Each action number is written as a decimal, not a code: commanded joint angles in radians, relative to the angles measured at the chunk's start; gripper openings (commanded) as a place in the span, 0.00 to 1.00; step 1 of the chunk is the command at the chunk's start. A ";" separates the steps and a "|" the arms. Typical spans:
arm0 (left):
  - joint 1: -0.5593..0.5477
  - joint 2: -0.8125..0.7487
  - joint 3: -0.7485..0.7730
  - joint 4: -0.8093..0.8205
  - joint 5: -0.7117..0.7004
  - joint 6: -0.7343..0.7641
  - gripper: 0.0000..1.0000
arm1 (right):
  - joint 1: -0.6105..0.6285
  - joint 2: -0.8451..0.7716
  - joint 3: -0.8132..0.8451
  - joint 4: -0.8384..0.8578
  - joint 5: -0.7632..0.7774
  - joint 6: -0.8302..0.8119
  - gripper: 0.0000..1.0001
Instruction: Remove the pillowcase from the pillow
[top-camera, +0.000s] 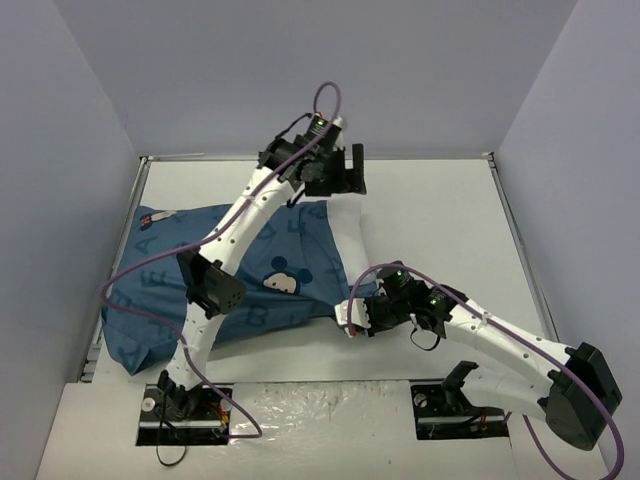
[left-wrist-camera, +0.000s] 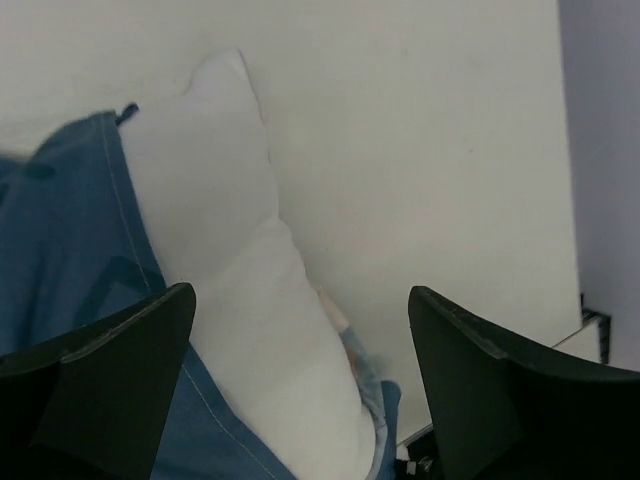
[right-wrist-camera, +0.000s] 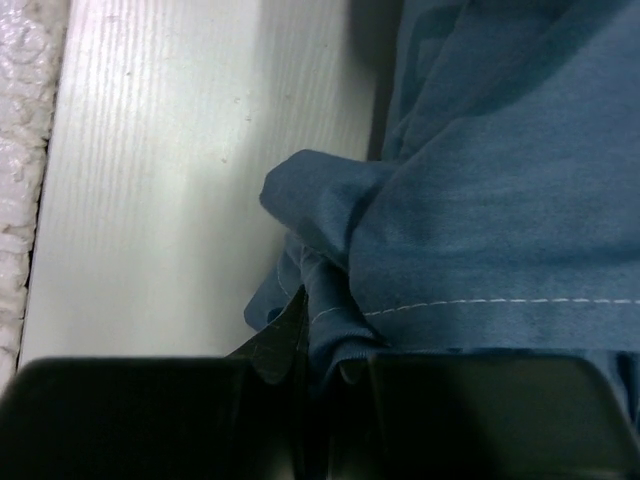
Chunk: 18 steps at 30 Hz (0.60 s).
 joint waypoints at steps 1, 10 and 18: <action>-0.066 -0.013 0.054 -0.183 -0.103 0.098 0.87 | -0.011 -0.016 -0.009 0.054 0.026 0.052 0.00; -0.245 0.144 0.100 -0.378 -0.583 0.178 0.88 | -0.010 0.001 -0.015 0.082 0.042 0.078 0.00; -0.265 0.251 0.098 -0.418 -0.712 0.214 0.88 | -0.007 -0.001 -0.020 0.093 0.042 0.085 0.00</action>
